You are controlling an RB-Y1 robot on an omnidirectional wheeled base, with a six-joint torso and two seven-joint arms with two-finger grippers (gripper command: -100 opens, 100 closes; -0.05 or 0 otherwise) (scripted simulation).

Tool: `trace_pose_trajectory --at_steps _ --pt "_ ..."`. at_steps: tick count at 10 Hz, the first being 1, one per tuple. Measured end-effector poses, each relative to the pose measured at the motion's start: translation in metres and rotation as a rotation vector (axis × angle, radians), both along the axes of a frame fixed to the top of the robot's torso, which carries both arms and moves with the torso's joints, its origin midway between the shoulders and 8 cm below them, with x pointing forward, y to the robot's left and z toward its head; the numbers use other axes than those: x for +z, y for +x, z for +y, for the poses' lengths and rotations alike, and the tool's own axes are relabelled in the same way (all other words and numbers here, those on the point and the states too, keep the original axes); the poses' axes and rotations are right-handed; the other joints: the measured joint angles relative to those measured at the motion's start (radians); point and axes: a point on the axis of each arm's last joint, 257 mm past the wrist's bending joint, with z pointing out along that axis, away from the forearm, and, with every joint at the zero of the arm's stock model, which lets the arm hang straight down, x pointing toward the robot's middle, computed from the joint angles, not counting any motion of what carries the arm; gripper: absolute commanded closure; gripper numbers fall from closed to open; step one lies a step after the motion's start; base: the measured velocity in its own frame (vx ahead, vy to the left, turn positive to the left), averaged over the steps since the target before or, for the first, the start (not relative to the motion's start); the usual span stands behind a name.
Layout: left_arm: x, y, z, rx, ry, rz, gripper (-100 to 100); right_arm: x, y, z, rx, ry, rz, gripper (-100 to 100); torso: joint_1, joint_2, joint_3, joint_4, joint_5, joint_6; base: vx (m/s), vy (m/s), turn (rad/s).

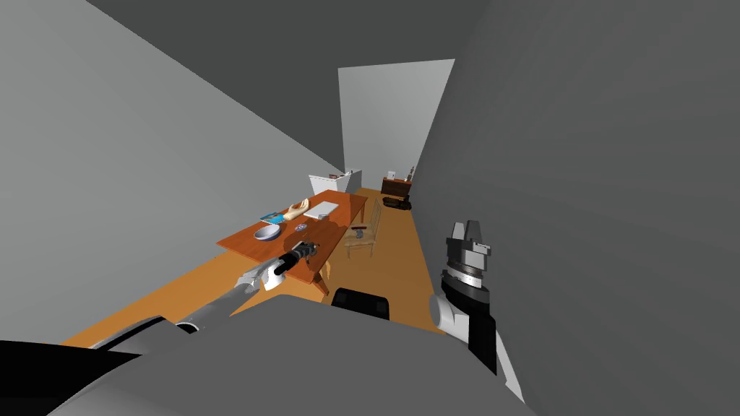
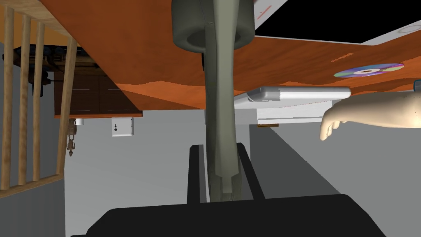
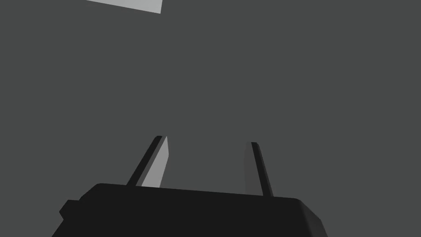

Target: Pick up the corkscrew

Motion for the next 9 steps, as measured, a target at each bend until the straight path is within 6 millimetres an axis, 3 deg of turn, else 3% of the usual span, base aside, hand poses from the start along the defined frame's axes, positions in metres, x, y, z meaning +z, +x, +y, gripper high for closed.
trace_pose_trajectory --at_steps 5,9 --pt "0.007 -0.019 -0.004 0.007 0.003 -0.004 100 0.000 0.000 0.000 0.000 0.000 0.000 0 -0.001 0.000 0.001 0.001 0.000 0.001 0.028 0.008 -0.013" --pt "0.016 -0.046 0.000 0.026 0.017 -0.003 100 0.000 0.000 0.000 0.000 0.000 0.000 0 -0.001 0.000 0.000 0.000 -0.001 0.000 0.035 0.010 -0.012"
